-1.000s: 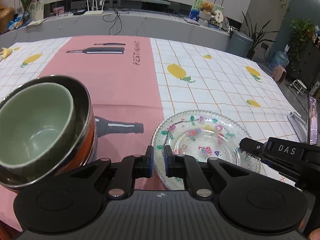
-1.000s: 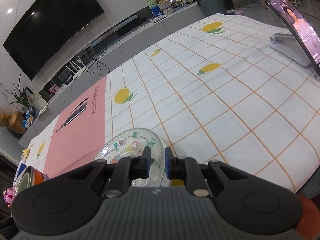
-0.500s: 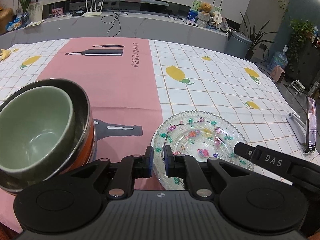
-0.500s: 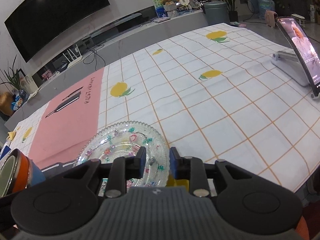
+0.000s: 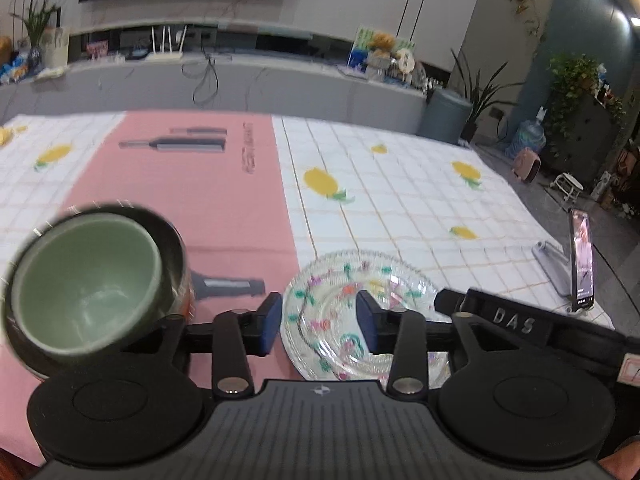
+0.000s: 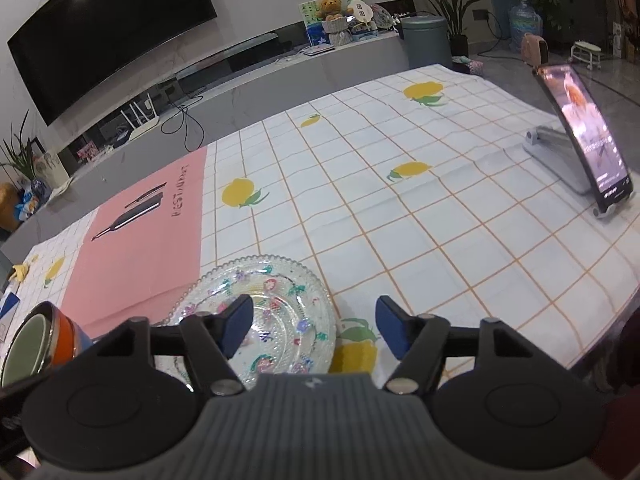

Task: Organize plates and bowls
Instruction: 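Lower the glass plate onto the table and open both grippers, then move both grippers to the rim of the nested bowl stack and close them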

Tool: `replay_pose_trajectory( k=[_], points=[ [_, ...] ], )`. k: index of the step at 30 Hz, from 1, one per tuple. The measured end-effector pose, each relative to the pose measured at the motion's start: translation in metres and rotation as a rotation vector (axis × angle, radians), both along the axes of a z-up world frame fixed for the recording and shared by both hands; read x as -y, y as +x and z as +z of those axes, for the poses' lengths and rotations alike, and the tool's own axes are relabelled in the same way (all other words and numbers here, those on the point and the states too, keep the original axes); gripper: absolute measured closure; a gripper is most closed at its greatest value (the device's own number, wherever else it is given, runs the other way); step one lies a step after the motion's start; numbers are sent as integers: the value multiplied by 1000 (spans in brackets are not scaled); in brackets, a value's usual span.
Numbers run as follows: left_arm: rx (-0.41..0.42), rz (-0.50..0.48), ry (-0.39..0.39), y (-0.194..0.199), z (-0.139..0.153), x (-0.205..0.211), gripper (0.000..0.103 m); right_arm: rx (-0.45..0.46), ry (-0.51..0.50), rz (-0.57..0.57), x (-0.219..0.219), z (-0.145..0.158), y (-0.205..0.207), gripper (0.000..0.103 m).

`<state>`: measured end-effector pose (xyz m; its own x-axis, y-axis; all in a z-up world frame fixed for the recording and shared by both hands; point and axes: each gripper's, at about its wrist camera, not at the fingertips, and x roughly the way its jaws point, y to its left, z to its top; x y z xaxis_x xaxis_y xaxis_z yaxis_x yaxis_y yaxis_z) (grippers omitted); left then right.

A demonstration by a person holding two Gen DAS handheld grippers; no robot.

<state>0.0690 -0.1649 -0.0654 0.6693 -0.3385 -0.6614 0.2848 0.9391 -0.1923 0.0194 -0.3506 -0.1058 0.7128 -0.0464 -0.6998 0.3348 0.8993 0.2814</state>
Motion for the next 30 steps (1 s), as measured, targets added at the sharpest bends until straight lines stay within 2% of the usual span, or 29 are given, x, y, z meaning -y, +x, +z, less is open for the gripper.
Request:
replay_pose_trajectory(
  k=[1, 3, 6, 9, 12, 17, 21, 26, 30],
  points=[
    [15, 2, 1, -1, 6, -2, 49, -3, -5, 3, -2, 3, 0, 31],
    [36, 1, -5, -4, 16, -9, 36, -11, -8, 8, -7, 8, -1, 25],
    [18, -26, -11, -4, 28, -19, 27, -46, -12, 28, -16, 14, -1, 18],
    [-13, -17, 51, -3, 33, -27, 26, -114, -37, 63, -30, 17, 2, 17],
    [-31, 10, 111, -2, 36, -38, 26, -143, -35, 106, -44, 19, 1, 15],
    [-33, 73, 85, -5, 42, -71, 26, -149, -43, 182, -70, 29, -3, 8],
    [-15, 121, 68, -9, 48, -95, 26, -150, -39, 224, -90, 35, -4, 7],
    [-12, 178, 27, -12, 51, -124, 26, -163, 14, 220, -104, 41, -2, 6],
    [13, 219, 48, -13, 52, -139, 25, -166, 48, 211, -114, 46, 2, 6]
  ],
)
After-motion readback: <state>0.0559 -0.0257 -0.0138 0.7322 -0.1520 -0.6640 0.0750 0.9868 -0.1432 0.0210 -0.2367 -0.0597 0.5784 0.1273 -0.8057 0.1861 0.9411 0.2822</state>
